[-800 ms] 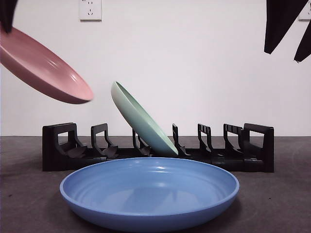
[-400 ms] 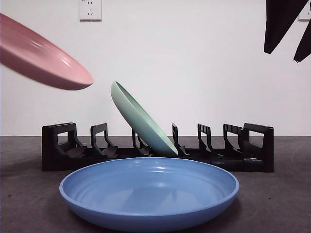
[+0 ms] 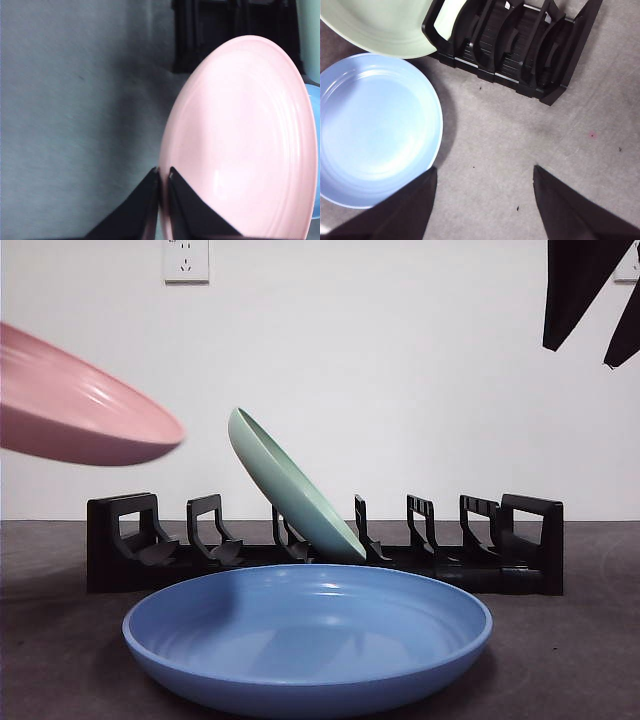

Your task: Place the plate

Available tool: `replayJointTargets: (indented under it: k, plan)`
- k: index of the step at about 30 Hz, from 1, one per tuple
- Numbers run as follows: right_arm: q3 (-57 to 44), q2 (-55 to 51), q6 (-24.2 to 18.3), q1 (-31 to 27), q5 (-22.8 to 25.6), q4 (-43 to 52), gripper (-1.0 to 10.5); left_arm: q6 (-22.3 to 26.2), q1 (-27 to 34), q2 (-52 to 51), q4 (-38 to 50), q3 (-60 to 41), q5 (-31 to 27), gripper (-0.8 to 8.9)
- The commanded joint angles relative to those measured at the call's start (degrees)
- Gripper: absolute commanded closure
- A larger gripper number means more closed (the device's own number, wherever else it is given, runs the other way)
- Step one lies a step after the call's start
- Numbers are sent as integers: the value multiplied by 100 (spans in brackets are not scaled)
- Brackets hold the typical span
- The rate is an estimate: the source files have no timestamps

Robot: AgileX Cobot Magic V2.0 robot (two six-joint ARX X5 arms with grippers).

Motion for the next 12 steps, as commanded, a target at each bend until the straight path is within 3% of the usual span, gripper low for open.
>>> replayJointTargets:
  k: [1,6,12]
  plan:
    - [50,50,-55,33,13,50,645,-553,-24,-203,337,-490,389,799]
    - [50,50,-55,33,-17,48,645,-1062,-142,-326,1003,-1379,1121,799]
    - [50,48,-68,33,-15,46,645,-1484,-542,-186,1604,-1864,1156,799]
